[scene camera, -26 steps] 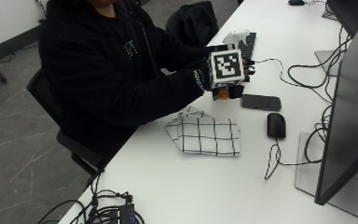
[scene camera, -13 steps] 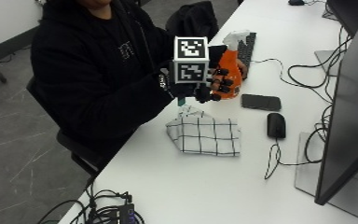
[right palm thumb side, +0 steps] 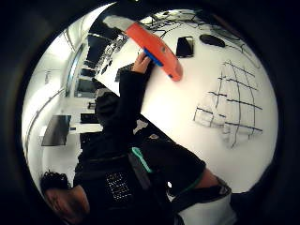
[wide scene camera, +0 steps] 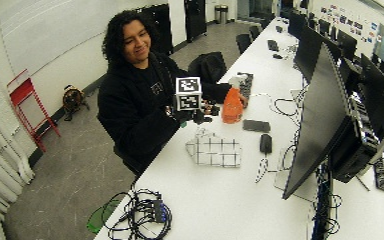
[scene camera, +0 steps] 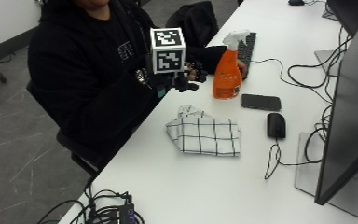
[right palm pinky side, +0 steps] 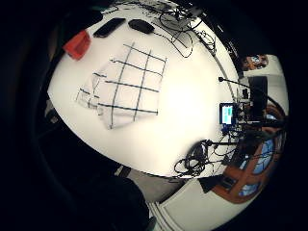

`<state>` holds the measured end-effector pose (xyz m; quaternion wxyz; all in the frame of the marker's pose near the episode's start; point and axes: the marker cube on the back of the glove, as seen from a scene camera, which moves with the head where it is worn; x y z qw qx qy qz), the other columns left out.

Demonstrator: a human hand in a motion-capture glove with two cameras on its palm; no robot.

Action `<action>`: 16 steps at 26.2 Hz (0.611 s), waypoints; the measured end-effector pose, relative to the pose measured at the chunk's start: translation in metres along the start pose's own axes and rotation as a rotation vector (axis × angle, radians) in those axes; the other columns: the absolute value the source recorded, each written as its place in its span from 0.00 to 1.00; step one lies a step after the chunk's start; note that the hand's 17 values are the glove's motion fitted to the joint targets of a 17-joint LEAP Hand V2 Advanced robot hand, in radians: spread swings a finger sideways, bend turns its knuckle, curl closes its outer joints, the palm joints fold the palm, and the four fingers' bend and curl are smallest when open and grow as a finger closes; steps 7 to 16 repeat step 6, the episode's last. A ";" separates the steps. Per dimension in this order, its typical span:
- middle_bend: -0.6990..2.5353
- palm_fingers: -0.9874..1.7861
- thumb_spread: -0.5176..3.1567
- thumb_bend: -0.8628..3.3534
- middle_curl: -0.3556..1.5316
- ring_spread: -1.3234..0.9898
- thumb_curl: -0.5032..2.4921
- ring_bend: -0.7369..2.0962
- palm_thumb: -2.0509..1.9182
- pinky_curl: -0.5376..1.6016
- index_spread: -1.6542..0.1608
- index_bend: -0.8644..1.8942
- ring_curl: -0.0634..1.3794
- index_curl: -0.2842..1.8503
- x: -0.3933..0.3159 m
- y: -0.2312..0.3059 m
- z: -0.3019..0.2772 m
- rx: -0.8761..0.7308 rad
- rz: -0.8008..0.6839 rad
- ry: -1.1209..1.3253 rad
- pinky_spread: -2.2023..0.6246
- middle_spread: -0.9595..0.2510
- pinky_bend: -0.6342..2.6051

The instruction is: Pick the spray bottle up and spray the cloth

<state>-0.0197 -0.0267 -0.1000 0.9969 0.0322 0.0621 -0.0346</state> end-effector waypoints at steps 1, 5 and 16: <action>0.29 0.44 0.39 0.20 0.39 0.55 0.30 0.38 0.57 0.41 0.69 0.37 0.26 0.27 -0.004 0.003 0.000 0.003 -0.015 0.007 0.85 0.75 0.33; 0.28 0.45 0.40 0.20 0.38 0.55 0.29 0.38 0.58 0.41 0.69 0.38 0.26 0.27 -0.016 0.009 -0.002 0.025 -0.062 0.021 0.85 0.75 0.32; 0.28 0.46 0.40 0.20 0.38 0.55 0.29 0.38 0.58 0.41 0.69 0.38 0.26 0.27 -0.017 0.010 -0.002 0.027 -0.066 0.023 0.85 0.75 0.32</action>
